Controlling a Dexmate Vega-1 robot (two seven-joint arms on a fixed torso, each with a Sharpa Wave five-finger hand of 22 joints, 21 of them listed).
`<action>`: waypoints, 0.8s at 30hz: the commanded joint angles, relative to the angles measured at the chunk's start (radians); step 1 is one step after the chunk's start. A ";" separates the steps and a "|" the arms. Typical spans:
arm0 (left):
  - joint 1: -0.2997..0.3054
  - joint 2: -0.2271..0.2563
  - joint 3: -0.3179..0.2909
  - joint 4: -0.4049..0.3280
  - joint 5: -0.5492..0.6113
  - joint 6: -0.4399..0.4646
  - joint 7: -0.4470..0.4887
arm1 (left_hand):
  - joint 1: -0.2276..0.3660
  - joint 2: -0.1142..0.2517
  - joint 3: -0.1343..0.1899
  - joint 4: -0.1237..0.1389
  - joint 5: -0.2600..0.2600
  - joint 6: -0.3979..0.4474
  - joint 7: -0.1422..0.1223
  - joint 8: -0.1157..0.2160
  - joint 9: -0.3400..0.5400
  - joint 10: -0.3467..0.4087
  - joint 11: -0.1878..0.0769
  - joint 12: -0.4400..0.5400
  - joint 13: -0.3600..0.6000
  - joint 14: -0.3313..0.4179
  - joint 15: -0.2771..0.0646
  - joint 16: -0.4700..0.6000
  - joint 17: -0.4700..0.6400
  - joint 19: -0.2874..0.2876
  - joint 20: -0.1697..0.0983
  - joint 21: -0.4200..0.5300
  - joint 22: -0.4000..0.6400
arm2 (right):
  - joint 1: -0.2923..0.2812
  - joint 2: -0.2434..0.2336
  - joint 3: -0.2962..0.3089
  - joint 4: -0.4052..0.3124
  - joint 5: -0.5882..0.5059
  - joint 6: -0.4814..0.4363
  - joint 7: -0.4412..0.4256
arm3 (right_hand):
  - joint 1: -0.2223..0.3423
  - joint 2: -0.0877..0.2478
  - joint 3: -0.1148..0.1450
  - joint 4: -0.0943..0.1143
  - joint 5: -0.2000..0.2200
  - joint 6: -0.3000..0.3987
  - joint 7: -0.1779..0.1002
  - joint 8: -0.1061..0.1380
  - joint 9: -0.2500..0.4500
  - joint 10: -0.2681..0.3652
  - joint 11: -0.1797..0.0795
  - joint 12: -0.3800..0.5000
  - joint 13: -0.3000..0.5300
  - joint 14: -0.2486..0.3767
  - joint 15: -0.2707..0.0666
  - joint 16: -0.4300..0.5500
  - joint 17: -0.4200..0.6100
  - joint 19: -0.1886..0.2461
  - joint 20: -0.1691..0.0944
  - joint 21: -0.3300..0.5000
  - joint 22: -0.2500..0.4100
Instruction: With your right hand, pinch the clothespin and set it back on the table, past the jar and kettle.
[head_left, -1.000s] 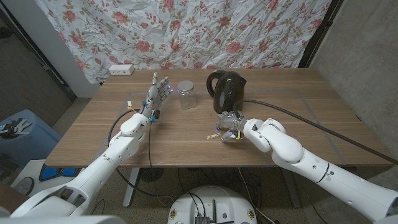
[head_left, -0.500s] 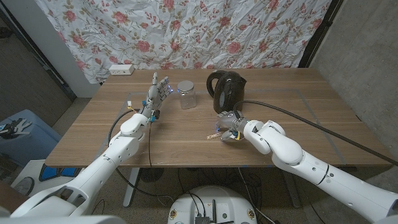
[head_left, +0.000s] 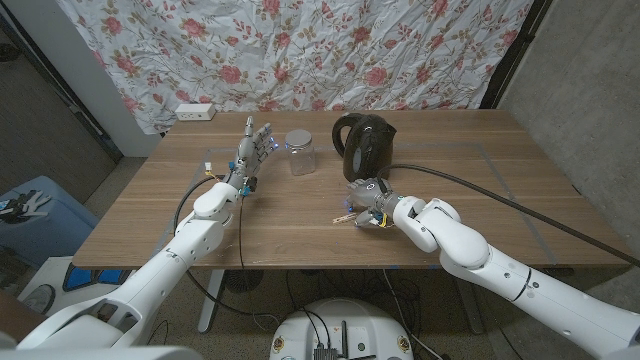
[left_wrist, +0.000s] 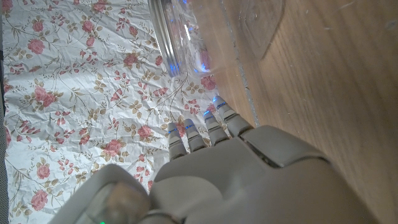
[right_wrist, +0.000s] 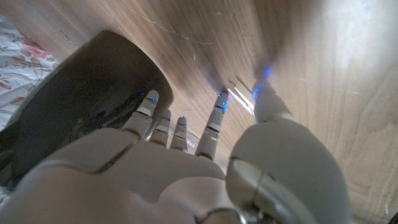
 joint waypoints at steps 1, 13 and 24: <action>0.000 0.000 0.000 0.000 0.000 0.000 0.000 | 0.003 0.008 0.001 0.006 0.003 0.001 -0.009 0.006 0.005 0.003 -0.006 0.006 0.002 0.008 -0.007 0.005 0.004 0.008 0.001 0.007 0.002 | -0.015 -0.013 0.004 0.022 0.017 0.020 -0.111 | 0.023 -0.003 -0.005 -0.002 -0.002 0.035 -0.005 0.019 0.007 0.028 -0.008 0.007 0.003 0.021 -0.006 0.012 0.004 0.024 0.000 0.007 0.001; 0.000 0.000 0.000 0.000 0.000 0.000 0.000 | 0.003 0.008 0.001 0.006 0.003 0.001 -0.009 0.006 0.005 0.002 -0.005 0.006 0.002 0.009 -0.008 0.005 0.004 0.009 0.001 0.007 0.002 | -0.040 -0.036 0.014 0.038 0.047 0.038 -0.221 | 0.064 -0.020 -0.015 -0.002 0.002 0.112 -0.008 0.064 0.017 0.080 -0.030 0.013 0.002 0.062 -0.035 0.028 0.007 0.061 -0.013 0.008 0.002; 0.000 0.000 0.000 0.000 0.000 0.000 0.000 | 0.003 0.008 0.001 0.006 0.003 0.001 -0.009 0.006 0.005 0.001 -0.007 0.005 0.002 0.009 -0.008 0.005 0.004 0.009 0.000 0.007 0.002 | -0.051 -0.043 0.015 0.058 0.073 0.045 -0.292 | 0.091 -0.020 -0.018 -0.001 0.005 0.149 -0.010 0.088 0.023 0.125 -0.040 0.022 0.004 0.087 -0.057 0.039 0.011 0.078 -0.018 0.007 0.002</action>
